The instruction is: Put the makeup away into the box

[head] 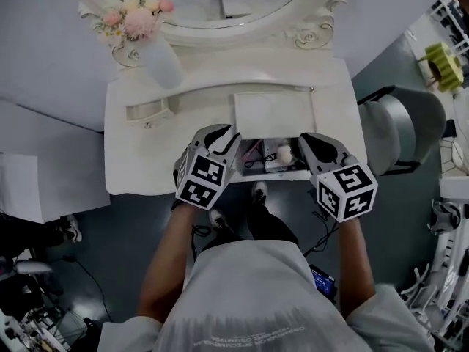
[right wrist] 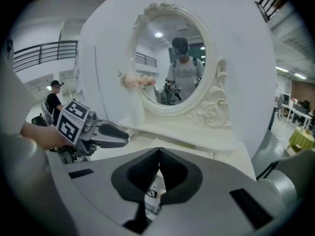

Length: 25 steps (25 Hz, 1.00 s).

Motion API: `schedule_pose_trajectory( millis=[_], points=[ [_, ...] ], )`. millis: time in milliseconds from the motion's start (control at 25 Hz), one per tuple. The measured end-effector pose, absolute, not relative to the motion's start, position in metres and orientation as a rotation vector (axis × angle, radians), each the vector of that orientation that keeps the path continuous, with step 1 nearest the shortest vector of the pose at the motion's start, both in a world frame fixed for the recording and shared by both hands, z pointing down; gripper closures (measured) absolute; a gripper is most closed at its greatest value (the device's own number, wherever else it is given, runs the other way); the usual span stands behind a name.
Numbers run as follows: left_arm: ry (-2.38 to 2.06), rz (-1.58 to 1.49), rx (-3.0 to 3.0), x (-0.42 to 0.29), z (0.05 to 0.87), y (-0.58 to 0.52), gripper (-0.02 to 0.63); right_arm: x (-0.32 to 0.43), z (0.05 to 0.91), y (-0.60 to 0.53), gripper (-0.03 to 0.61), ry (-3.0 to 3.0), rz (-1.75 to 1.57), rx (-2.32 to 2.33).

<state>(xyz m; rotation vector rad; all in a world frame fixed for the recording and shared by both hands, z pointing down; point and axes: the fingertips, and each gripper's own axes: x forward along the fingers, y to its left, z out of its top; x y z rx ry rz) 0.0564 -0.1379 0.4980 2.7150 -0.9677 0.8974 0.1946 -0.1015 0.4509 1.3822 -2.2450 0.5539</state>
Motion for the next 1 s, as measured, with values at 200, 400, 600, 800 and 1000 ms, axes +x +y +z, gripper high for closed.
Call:
schedule_pose_trajectory(
  millis=[200, 400, 600, 800, 1000],
  points=[
    [-1.243, 0.793, 2.697, -0.002, 0.446, -0.157, 0.576, 0.145, 0.423, -0.136, 0.578, -2.362, 0.431, 1.257],
    [-1.433, 0.734, 2.666, -0.048, 0.404, -0.164, 0.617, 0.104, 0.390, -0.158, 0.578, -2.449, 0.316, 1.172],
    [-1.576, 0.683, 2.651, -0.077, 0.364, -0.169, 0.618, 0.072, 0.351, -0.177, 0.578, -2.523, 0.179, 1.119],
    [-1.665, 0.624, 2.652, -0.094, 0.328, -0.174, 0.618, 0.053, 0.318, -0.188, 0.578, -2.567, 0.080, 1.107],
    [-1.735, 0.592, 2.660, -0.102, 0.301, -0.178, 0.618, 0.048, 0.296, -0.199, 0.578, -2.594, 0.047, 1.112]
  ],
)
